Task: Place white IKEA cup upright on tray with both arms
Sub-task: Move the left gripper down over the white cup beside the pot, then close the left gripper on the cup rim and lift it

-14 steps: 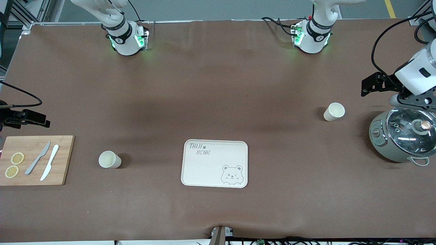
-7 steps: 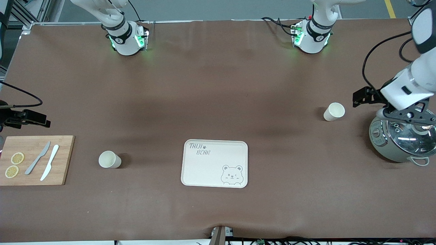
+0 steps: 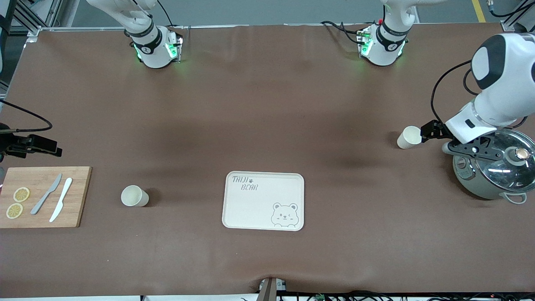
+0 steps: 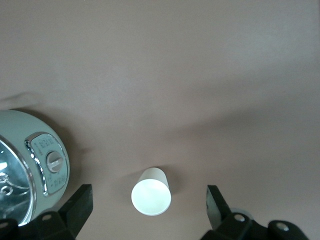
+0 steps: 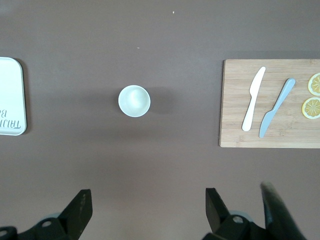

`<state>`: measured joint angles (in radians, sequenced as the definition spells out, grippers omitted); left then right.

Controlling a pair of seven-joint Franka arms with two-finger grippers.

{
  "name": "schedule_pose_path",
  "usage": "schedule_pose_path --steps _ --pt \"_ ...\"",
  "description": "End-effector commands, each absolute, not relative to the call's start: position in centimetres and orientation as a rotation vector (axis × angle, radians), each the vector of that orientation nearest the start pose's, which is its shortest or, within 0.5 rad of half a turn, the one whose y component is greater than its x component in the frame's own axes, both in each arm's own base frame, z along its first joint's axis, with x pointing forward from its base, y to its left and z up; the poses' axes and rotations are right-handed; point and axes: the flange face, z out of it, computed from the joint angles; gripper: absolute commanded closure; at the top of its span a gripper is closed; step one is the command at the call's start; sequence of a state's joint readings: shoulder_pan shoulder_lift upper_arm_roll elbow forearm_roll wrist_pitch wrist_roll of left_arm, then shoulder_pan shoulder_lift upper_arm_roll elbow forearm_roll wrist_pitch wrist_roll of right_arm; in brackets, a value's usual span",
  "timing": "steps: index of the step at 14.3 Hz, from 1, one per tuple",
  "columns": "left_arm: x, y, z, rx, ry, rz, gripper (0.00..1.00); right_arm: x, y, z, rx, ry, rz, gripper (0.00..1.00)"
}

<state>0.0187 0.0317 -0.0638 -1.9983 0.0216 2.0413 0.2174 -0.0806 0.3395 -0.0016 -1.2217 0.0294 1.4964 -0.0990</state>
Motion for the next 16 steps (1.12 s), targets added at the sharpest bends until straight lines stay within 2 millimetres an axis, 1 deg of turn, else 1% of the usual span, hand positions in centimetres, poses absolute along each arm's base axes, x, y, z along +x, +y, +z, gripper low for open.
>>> schedule_pose_path --steps 1,3,5,7,9,10,12,13,16 --pt "53.4 -1.1 41.8 -3.097 0.456 -0.056 0.00 64.2 -4.9 58.0 -3.118 -0.017 0.105 0.00" --pt "52.2 -0.1 39.5 -3.094 0.450 -0.091 0.00 64.2 -5.0 58.1 -3.118 -0.015 0.100 0.00" --pt "51.0 0.3 36.9 -3.088 0.470 -0.124 0.00 64.2 -5.0 58.0 -3.118 -0.015 0.103 0.00" --pt "49.7 2.0 33.9 -3.076 0.492 -0.156 0.00 64.2 -5.0 57.9 -3.118 -0.013 0.105 0.00" --pt "48.9 3.4 31.1 -3.072 0.499 -0.165 0.00 64.2 -5.1 57.8 -3.118 -0.010 0.108 0.00" --pt "48.5 3.5 29.8 -3.076 0.502 -0.147 0.00 64.2 -5.0 57.8 -3.118 -0.015 0.108 0.00" --pt "48.1 4.1 27.9 -3.080 0.507 -0.127 0.00 64.2 -5.1 57.6 -3.117 -0.010 0.115 0.00" --pt "47.9 5.1 27.2 -3.086 0.489 -0.111 0.00 64.2 -5.1 57.6 -3.117 -0.010 0.115 0.00" --pt "47.4 5.2 26.3 -3.090 0.502 -0.081 0.00 64.2 -5.2 57.6 -3.119 -0.008 0.115 0.00"
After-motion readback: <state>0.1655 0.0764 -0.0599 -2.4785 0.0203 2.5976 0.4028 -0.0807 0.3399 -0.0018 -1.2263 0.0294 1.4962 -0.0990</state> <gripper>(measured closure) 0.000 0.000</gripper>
